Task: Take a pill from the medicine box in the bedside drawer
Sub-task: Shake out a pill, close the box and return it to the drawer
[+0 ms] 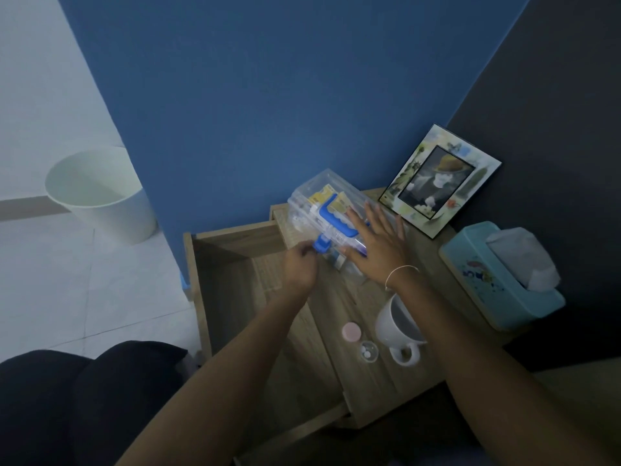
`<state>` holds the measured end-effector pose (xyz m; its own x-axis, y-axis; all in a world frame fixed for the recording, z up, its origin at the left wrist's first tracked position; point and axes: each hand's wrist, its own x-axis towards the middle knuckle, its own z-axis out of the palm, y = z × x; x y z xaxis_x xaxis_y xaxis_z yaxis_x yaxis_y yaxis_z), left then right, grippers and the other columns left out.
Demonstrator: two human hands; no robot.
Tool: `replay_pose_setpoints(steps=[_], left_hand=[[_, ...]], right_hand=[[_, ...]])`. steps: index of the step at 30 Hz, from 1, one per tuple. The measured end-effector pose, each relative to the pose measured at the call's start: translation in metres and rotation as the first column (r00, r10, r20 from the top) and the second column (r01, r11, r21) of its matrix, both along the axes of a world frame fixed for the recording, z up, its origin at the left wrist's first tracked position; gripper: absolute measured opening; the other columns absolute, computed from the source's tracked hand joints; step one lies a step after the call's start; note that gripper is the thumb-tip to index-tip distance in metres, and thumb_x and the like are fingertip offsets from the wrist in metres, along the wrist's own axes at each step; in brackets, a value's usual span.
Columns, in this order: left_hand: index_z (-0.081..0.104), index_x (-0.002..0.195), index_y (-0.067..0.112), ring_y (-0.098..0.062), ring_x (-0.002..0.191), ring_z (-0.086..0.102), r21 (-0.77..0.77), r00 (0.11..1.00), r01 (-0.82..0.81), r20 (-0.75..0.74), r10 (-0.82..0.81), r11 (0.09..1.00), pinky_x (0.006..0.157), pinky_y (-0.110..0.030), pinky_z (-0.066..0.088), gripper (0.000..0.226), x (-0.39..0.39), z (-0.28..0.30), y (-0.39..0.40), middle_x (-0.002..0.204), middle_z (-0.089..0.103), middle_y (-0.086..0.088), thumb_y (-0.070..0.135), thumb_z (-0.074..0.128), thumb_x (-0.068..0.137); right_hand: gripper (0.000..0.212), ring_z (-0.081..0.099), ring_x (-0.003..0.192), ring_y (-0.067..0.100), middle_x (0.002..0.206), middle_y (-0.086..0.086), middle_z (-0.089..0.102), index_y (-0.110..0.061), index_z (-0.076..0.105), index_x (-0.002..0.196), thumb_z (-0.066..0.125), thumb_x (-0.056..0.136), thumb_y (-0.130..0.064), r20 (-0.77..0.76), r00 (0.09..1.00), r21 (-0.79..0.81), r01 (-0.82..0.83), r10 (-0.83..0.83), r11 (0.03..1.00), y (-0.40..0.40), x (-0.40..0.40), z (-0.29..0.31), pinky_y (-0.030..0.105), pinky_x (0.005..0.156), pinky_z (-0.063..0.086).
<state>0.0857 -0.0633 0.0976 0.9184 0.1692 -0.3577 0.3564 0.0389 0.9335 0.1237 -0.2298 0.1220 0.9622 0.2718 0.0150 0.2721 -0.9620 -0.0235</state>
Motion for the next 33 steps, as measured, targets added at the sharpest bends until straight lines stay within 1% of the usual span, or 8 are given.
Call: replay_pose_setpoints(steps=[4, 8, 12, 17, 23, 27, 30, 33], left_hand=[[0.068, 0.097, 0.007, -0.021, 0.098, 0.062, -0.126, 0.986, -0.165, 0.008, 0.167, 0.978, 0.077, -0.022, 0.047, 0.021, 0.004, 0.003, 0.002, 0.101, 0.069, -0.011, 0.0, 0.051, 0.087], [0.07, 0.102, 0.005, -0.016, 0.091, 0.064, -0.087, 0.986, -0.129, 0.09, 0.137, 0.988, 0.078, -0.022, 0.048, 0.017, 0.004, 0.002, 0.007, 0.098, 0.071, -0.009, 0.005, 0.058, 0.088], [0.069, 0.1, 0.003, -0.007, 0.078, 0.064, -0.156, 0.983, -0.141, 0.095, 0.157, 0.978, 0.076, -0.019, 0.051, 0.016, 0.003, 0.003, 0.009, 0.086, 0.07, -0.003, 0.009, 0.066, 0.086], [0.067, 0.098, 0.0, -0.012, 0.078, 0.064, -0.195, 0.982, -0.148, 0.085, 0.167, 0.97, 0.078, -0.025, 0.054, 0.02, 0.008, 0.006, 0.004, 0.08, 0.068, -0.002, 0.012, 0.071, 0.082], [0.056, 0.086, 0.013, -0.005, 0.066, 0.054, -0.101, 0.981, -0.172, 0.069, 0.18, 0.98, 0.059, -0.013, 0.048, 0.021, 0.019, 0.008, -0.008, 0.073, 0.058, 0.004, 0.019, 0.075, 0.079], [0.061, 0.103, 0.006, -0.012, 0.086, 0.061, -0.123, 0.98, -0.172, 0.079, 0.182, 0.977, 0.069, -0.016, 0.049, 0.026, 0.015, 0.004, -0.009, 0.094, 0.064, -0.004, 0.02, 0.071, 0.083], [0.061, 0.114, 0.005, -0.014, 0.092, 0.063, -0.134, 0.969, -0.238, 0.032, 0.245, 0.962, 0.072, -0.018, 0.051, 0.036, 0.015, 0.006, -0.018, 0.103, 0.067, -0.007, 0.02, 0.071, 0.084], [0.055, 0.121, 0.006, -0.018, 0.1, 0.065, -0.179, 0.944, -0.329, -0.042, 0.326, 0.927, 0.084, -0.027, 0.054, 0.043, 0.014, 0.007, -0.025, 0.113, 0.068, -0.009, 0.019, 0.071, 0.083]], right_hand=[[0.076, -0.003, 0.15, 0.022, 0.163, 0.003, 0.0, -0.035, 0.004, 0.152, 0.038, 0.09, -0.062, 0.028, 1.0, 0.005, 0.004, -0.004, 1.0, 0.0, 0.0, -0.001, 0.053, 0.117, -0.004], [0.076, -0.002, 0.15, 0.022, 0.163, 0.002, 0.002, -0.036, 0.005, 0.152, 0.041, 0.09, -0.061, 0.032, 0.999, 0.021, 0.0, 0.0, 1.0, -0.001, 0.0, -0.001, 0.053, 0.118, -0.003], [0.078, -0.002, 0.15, 0.023, 0.163, 0.001, 0.002, -0.037, 0.005, 0.152, 0.048, 0.089, -0.056, 0.03, 0.999, 0.041, -0.017, 0.015, 0.999, -0.002, 0.0, 0.0, 0.053, 0.117, -0.004], [0.081, -0.001, 0.15, 0.022, 0.163, -0.001, 0.004, -0.037, 0.009, 0.151, 0.054, 0.087, -0.055, 0.031, 0.999, 0.074, -0.018, 0.016, 0.997, -0.003, -0.001, 0.001, 0.051, 0.118, -0.006], [0.081, -0.001, 0.15, 0.021, 0.163, -0.002, 0.005, -0.037, 0.011, 0.151, 0.058, 0.086, -0.051, 0.046, 0.999, 0.096, -0.008, 0.003, 0.995, -0.002, 0.0, 0.0, 0.051, 0.118, -0.006], [0.081, 0.0, 0.15, 0.022, 0.163, -0.001, 0.006, -0.036, 0.012, 0.151, 0.059, 0.086, -0.048, 0.056, 0.998, 0.098, -0.013, 0.007, 0.995, -0.001, 0.0, -0.001, 0.051, 0.118, -0.005], [0.081, -0.001, 0.15, 0.023, 0.163, -0.001, 0.005, -0.036, 0.012, 0.151, 0.058, 0.086, -0.046, 0.046, 0.999, 0.099, -0.009, 0.005, 0.995, 0.0, 0.0, -0.001, 0.051, 0.118, -0.006], [0.08, -0.001, 0.15, 0.023, 0.163, -0.002, 0.005, -0.036, 0.012, 0.151, 0.058, 0.086, -0.045, 0.049, 0.999, 0.099, -0.01, 0.005, 0.995, 0.0, 0.001, -0.002, 0.051, 0.117, -0.006]])
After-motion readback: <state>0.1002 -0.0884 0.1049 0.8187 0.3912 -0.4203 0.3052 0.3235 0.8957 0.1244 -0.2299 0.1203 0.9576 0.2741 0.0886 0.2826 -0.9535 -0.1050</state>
